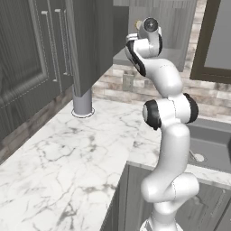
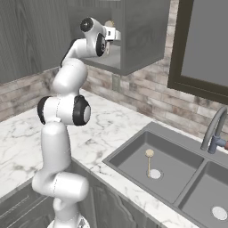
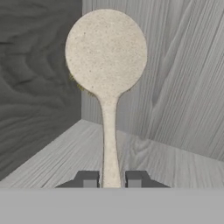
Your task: Pick up the dish brush and dish brush from the sink, and place them back in the cabinet, and close the cabinet door.
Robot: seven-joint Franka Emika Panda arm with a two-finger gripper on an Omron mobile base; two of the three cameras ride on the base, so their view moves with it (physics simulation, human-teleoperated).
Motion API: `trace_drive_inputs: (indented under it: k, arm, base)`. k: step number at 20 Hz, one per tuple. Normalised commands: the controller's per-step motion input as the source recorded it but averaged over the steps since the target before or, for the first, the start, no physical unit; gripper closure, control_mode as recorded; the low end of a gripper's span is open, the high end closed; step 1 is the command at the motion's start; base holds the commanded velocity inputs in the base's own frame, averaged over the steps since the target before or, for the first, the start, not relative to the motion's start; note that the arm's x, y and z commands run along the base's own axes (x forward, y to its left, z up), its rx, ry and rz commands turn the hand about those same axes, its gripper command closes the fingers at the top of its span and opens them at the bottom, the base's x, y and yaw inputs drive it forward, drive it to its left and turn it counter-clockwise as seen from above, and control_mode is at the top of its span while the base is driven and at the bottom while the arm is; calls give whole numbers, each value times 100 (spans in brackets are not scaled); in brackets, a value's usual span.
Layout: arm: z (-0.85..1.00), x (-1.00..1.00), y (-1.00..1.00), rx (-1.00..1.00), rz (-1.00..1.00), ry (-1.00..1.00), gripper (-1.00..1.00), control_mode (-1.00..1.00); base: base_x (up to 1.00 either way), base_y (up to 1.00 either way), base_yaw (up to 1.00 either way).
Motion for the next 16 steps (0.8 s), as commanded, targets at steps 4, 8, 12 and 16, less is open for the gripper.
trace_drive_inputs:
  k: [4,8,12,16]
  arm:
    - [0,1,0,0,0,0,-100,-100]
    - [0,0,0,0,0,0,-100,-100]
    - [0,0,0,0,0,0,-100,-100]
    - [0,0,0,0,0,0,-100,-100]
  base:
    - [0,0,0]
    - [0,0,0]
    - [0,0,0]
    - [0,0,0]
